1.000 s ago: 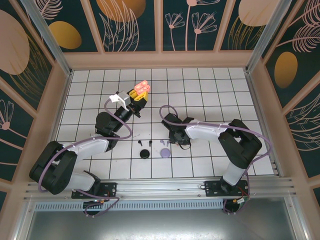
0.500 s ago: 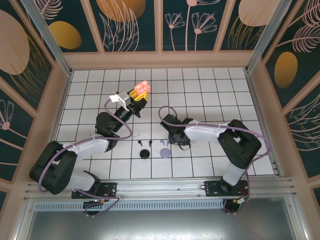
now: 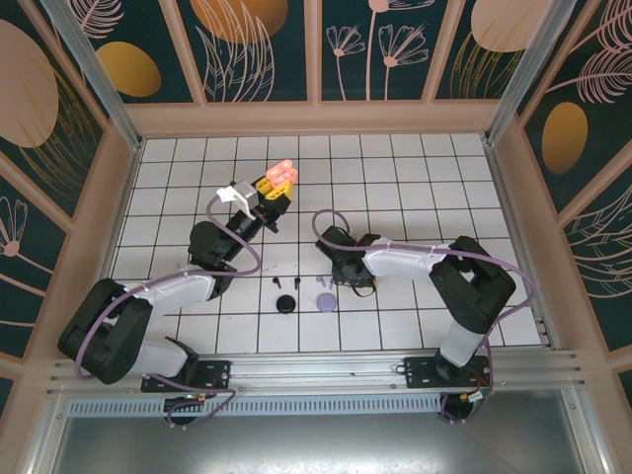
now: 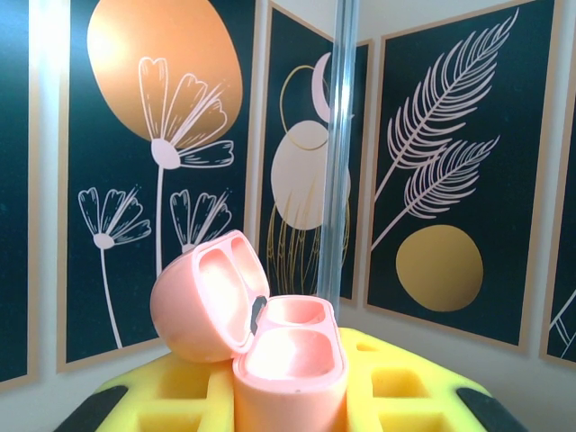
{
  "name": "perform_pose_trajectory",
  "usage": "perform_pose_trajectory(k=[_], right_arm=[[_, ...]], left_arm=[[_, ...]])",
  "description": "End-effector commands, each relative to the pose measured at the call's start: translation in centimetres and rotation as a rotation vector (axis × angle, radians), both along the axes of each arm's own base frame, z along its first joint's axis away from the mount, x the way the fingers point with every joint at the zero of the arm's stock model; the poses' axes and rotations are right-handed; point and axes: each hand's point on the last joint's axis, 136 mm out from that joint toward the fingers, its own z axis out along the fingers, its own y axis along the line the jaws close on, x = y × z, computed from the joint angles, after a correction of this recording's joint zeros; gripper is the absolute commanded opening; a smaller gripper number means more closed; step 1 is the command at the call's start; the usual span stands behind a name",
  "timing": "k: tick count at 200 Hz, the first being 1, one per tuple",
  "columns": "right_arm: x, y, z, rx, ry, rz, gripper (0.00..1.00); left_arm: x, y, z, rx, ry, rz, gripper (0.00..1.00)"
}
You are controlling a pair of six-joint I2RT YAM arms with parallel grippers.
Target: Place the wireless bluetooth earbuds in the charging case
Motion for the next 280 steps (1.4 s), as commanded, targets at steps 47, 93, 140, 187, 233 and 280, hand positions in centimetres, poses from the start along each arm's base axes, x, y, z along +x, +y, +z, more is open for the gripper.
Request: perform_pose_trajectory(k=[47, 93, 140, 187, 233, 280], right_arm=[[1.3, 1.6, 3.2, 0.083, -0.109, -0.002, 0.20], [3.9, 2.4, 9.9, 0.219, -0.290, -0.001, 0.20], [6.2, 1.8, 16.7, 0.386, -0.434, -0.011, 0.20], [7.1, 0.0, 15.9, 0.368, -0.412, -0.003, 0.20], [6.3, -0.6, 10.5, 0.240, -0.291, 0.048, 0.20], [4.9, -1.0, 5.3, 0.121, -0.185, 0.088, 0.20]], left_arm=[[-1.4, -0.7, 2.7, 0.004, -0.118, -0.045, 0.00], [-1.4, -1.1, 3.5, 0.037, -0.156, -0.044, 0.00], [-1.1, -1.2, 3.7, 0.037, -0.153, -0.040, 0.00], [-0.5, -1.4, 2.9, 0.032, -0.123, -0.038, 0.00], [-0.2, -1.4, 2.6, 0.019, -0.102, -0.036, 0.00], [-0.2, -1.5, 2.6, 0.015, -0.100, -0.038, 0.00]])
